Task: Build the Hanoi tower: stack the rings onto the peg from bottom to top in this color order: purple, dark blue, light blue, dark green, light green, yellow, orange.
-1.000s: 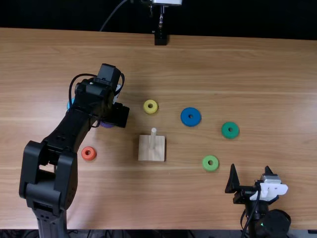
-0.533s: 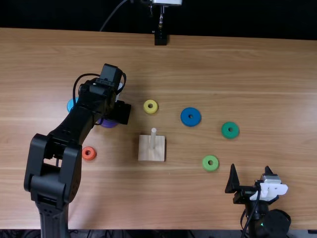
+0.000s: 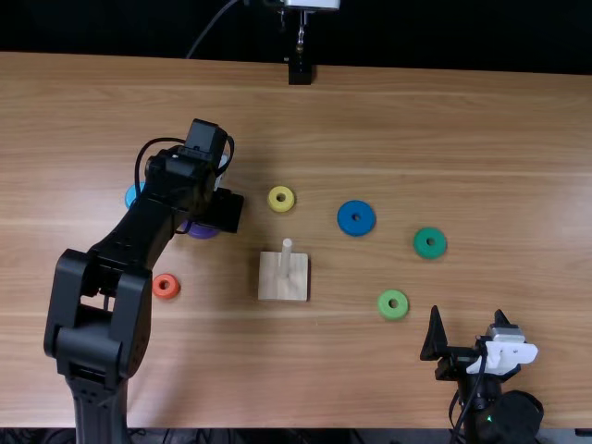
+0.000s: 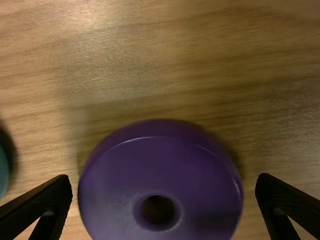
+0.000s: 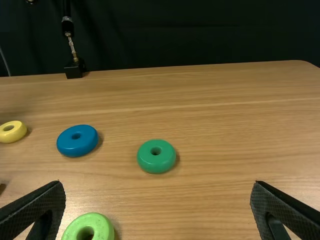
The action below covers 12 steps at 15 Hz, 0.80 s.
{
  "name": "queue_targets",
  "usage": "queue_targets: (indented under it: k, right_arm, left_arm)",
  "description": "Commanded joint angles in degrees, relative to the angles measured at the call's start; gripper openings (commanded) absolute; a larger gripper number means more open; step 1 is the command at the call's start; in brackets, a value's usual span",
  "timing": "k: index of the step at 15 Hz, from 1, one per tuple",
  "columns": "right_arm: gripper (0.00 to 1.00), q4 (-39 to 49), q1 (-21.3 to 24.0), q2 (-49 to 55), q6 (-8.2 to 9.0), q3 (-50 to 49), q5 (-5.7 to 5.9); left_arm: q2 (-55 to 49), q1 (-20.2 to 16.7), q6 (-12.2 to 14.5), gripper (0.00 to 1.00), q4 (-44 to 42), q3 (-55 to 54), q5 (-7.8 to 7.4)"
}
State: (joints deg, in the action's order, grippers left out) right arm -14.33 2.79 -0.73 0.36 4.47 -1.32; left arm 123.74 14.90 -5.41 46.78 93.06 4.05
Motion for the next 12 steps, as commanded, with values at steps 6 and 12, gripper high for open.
queue_targets:
  k: [6,12]
  right_arm:
    - [1.00,-3.88,0.82,0.73,0.17,-3.50,0.06]
    - [1.00,-3.88,0.82,0.73,0.17,-3.50,0.06]
  left_arm:
    - [0.80,-1.27,3.30,1.00,0.04,1.87,-1.10]
    - [1.59,-1.54,3.41,1.00,1.31,1.78,-3.00]
